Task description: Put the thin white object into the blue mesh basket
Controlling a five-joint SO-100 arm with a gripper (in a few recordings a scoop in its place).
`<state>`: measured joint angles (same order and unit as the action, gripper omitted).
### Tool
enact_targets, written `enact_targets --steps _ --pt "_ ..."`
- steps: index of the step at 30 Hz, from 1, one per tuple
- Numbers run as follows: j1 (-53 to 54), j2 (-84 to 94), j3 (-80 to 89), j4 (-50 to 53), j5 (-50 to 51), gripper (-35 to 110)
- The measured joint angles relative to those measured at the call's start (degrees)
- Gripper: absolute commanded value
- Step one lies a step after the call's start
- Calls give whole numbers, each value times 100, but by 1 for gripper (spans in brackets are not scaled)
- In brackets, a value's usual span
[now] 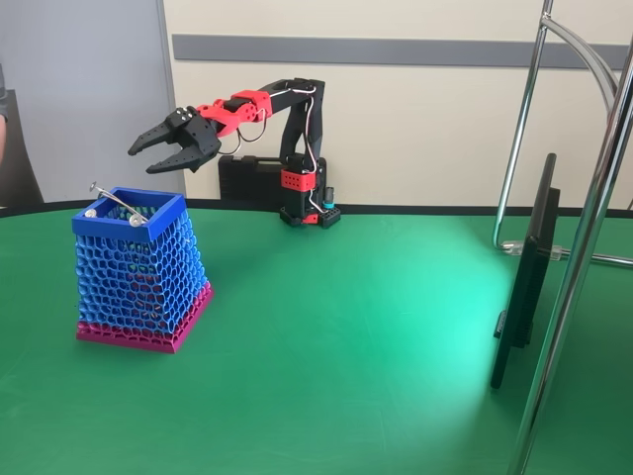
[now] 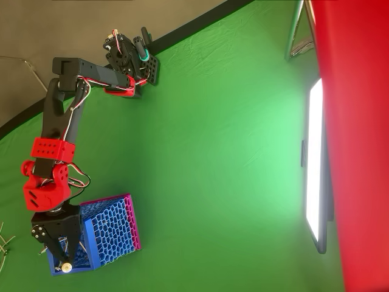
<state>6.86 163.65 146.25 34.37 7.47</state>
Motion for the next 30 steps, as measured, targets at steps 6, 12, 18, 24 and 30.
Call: enact_targets --steps 6,12,18,24,30 --pt "-176 396 413 123 -114 20" --pt "-422 1046 914 439 -316 19" --pt "-747 1969 1564 1072 -765 14" --pt "-932 2584 2197 1635 -1055 2" --pt "-896 2637 2593 1828 -1116 1"
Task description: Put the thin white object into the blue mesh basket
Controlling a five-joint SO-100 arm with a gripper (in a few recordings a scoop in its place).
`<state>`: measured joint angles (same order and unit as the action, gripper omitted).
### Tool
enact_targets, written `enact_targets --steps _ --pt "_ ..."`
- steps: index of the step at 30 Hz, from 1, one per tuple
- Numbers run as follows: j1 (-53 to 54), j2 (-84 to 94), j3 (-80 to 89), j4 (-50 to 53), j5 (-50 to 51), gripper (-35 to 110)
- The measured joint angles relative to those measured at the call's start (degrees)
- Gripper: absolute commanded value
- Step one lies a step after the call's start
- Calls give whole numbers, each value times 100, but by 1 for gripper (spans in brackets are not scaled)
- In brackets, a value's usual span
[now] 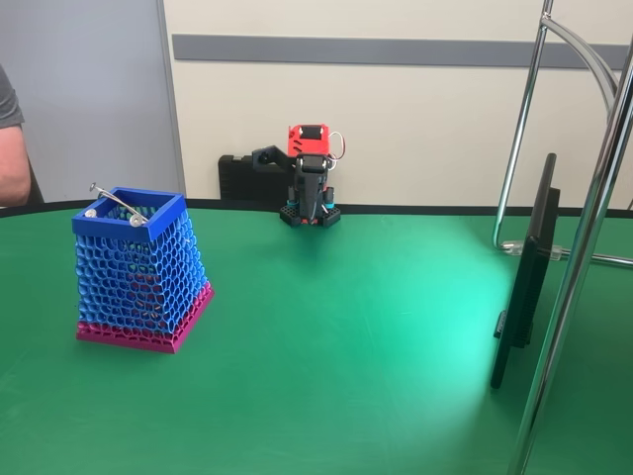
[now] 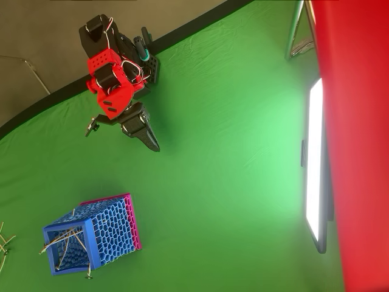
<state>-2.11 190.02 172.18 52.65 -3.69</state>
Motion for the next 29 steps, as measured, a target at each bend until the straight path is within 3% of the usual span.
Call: enact_targets --steps 29 --pt "105 9 404 -185 -114 1"
